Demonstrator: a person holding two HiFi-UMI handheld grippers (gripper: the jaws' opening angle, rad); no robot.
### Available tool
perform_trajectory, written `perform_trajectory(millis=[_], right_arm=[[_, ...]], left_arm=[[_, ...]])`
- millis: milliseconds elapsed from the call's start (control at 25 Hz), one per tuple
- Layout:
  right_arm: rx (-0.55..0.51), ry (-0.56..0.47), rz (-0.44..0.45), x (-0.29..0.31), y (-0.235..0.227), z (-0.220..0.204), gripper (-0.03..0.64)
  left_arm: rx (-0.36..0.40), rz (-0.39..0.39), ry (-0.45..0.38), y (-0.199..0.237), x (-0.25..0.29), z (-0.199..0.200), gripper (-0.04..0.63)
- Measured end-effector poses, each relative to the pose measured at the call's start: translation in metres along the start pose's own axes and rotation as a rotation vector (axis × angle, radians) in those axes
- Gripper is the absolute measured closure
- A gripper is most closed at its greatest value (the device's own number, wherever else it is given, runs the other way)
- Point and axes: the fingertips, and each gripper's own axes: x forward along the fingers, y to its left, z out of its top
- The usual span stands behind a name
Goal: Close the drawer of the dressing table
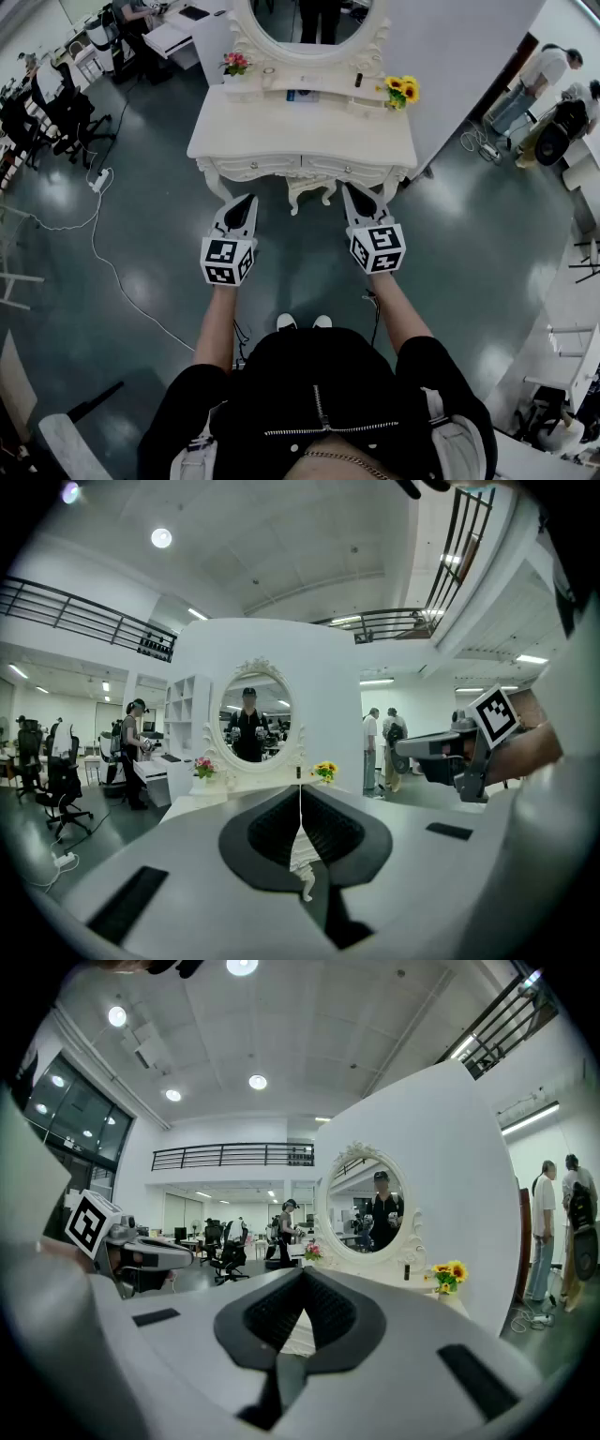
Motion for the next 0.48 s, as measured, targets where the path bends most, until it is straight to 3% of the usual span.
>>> perform_trajectory(millis=[480], right_arm=[[0.010, -0.007, -0.021, 0.000, 0.007, -0.004, 0.612]], left_arm=[[-0.010, -0.011, 0.002, 0.009, -0.008, -0.007, 0.574]])
